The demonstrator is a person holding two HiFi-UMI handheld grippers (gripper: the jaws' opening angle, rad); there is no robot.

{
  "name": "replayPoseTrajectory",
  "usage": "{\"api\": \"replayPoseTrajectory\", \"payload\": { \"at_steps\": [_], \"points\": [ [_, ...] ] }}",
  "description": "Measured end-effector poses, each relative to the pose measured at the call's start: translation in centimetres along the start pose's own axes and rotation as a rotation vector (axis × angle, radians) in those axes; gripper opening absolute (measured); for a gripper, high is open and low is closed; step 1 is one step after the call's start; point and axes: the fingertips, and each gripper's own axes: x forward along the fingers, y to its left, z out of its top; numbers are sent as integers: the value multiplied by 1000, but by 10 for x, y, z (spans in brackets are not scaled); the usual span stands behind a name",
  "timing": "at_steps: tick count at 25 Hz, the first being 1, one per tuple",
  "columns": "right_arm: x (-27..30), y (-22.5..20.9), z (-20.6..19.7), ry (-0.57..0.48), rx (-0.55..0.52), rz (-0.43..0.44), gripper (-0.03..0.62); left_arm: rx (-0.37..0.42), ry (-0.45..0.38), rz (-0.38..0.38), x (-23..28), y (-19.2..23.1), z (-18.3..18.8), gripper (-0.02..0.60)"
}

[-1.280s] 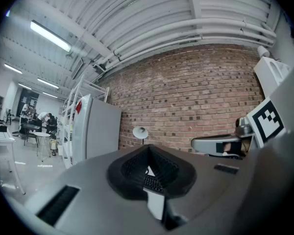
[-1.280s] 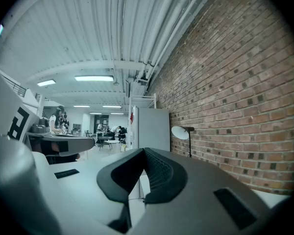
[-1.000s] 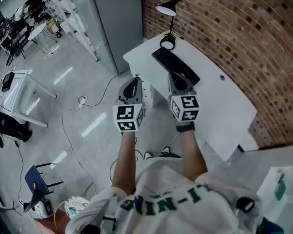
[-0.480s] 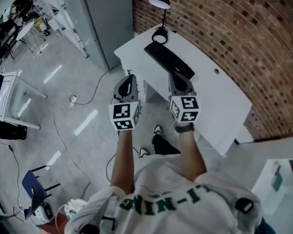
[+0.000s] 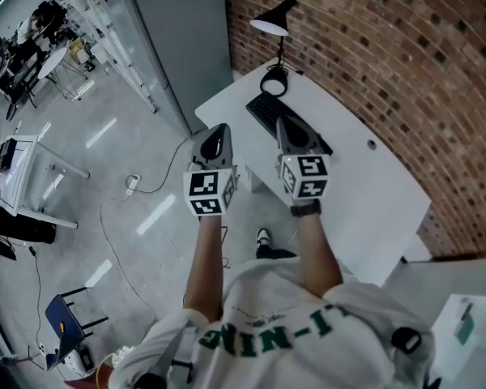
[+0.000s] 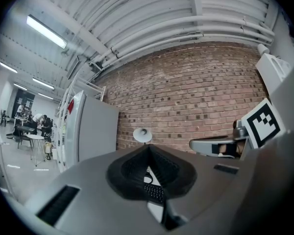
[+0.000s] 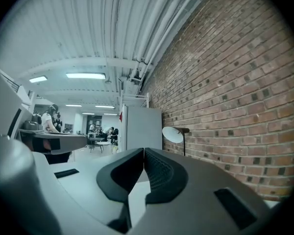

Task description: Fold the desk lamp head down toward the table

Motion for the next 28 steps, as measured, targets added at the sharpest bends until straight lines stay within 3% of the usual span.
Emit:
{"api": "replayPoseTrajectory", "payload": {
  "at_steps": [5,11,22,28],
  "points": [
    [47,-40,16,-35,1,-2,5,0,-14,17,58,8,11,2],
    [83,-77,4,-15,13,2,5,17,14,35,105,11,5,2],
    [160,-100,3,11,-47,31,8,-29,30,14,188,40,-1,2],
    [212,-114,18,5,-97,29,57,-35,34,-7,236,63,1,2]
  ]
}}
